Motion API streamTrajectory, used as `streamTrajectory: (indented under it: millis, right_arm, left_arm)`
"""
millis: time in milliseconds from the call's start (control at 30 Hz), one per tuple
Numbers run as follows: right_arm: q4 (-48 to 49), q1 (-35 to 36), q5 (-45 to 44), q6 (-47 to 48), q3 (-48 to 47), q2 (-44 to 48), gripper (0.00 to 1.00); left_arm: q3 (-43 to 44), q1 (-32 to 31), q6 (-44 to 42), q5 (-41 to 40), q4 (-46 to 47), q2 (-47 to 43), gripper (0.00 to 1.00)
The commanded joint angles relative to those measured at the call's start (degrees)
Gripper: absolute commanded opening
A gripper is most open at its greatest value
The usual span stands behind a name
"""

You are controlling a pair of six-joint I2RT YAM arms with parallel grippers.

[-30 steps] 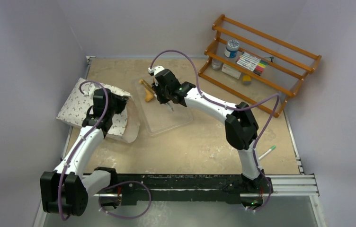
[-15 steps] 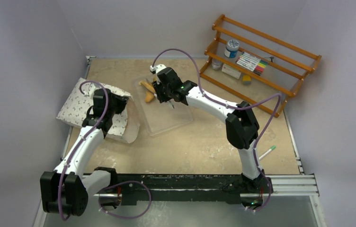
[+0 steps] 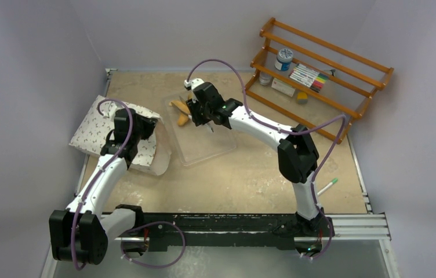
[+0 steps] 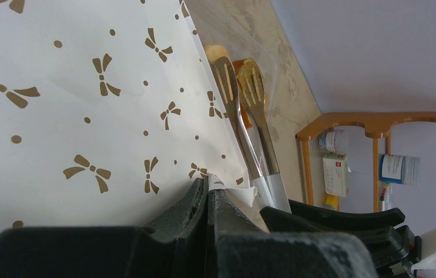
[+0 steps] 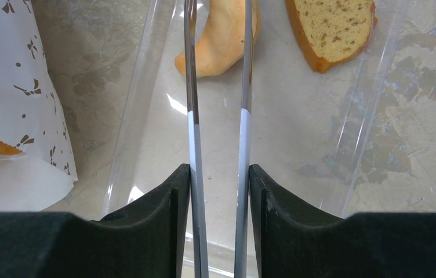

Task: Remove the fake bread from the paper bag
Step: Place the fake bread in the container.

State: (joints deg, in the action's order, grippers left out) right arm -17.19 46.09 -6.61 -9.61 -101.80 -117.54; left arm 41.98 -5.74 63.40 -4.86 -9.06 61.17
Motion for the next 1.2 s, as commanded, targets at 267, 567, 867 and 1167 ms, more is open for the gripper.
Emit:
streamTrajectory:
  millis: [267,567,867,1167]
  right_arm:
    - [2.8,-0.4,-0.4,-0.1,0.8,5.4,0.45]
    - [2.6,-0.6,-1.8,-0.2,1.7,5.8,0.46]
    - [2.6,-1.0,-3.6,-0.3,3.3,6.7,0.46]
    - [3.0,-1.1,-4.5,-0.6,4.0,9.6,0.46]
  left_arm:
    - [1.4,0.2,-0.7,0.5,1.6,-0.8,0.0]
    - [2.0,0.2,-1.3,0.6,0.2,-0.9,0.0]
    - [2.1,0.2,-1.3,0.4,-0.3,-1.2,0.0]
    - [2.7,0.2,-1.5,0.1,-1.4,-1.9,0.0]
